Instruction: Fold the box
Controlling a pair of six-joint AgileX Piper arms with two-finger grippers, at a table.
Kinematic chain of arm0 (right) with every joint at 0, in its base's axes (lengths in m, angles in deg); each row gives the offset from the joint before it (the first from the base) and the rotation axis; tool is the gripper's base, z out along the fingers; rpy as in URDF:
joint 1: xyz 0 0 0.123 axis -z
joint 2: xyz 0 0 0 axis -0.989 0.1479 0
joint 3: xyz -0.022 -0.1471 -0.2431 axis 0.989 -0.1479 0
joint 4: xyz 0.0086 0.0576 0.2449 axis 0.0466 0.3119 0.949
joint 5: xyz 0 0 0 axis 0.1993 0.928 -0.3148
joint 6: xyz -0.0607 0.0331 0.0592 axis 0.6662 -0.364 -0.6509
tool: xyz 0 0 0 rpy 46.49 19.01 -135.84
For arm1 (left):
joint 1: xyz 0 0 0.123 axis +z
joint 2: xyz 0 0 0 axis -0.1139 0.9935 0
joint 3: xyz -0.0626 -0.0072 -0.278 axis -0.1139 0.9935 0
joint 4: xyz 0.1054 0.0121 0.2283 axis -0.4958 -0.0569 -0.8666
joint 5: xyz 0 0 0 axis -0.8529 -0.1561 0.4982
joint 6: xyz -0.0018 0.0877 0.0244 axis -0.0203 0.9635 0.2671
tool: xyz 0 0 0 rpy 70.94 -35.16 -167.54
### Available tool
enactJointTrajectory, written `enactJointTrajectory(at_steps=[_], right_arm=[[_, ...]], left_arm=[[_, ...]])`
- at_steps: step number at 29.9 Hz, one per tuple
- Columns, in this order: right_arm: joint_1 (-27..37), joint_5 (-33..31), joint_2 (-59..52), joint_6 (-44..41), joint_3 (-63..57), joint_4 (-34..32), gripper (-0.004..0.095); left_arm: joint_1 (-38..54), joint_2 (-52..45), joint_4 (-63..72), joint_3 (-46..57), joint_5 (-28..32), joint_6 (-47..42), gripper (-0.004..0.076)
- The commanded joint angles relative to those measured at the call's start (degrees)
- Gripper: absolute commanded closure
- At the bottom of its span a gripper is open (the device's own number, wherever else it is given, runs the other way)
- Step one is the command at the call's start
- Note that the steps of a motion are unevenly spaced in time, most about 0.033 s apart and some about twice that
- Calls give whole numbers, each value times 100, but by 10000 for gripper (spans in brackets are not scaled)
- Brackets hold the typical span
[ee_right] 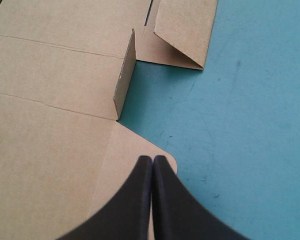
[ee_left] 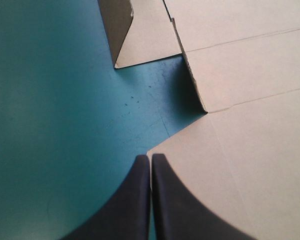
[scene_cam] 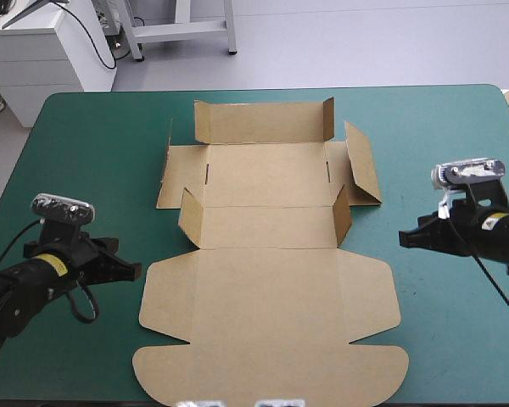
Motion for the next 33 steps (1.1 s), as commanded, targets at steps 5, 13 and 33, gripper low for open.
enactJointTrajectory(at_steps=[5, 13, 33], right_arm=[[-23, 95, 1195, 238, 912, 655, 921], [-871, 291, 2298, 36, 1486, 568, 905], [-1739, 361, 3784, -858, 2242, -1066, 506]], left_arm=[[10, 1002, 33, -590, 304, -48, 731], [2, 1750, 33, -1038, 257, -115, 731], [2, 1820, 33, -1161, 56, -174, 731]])
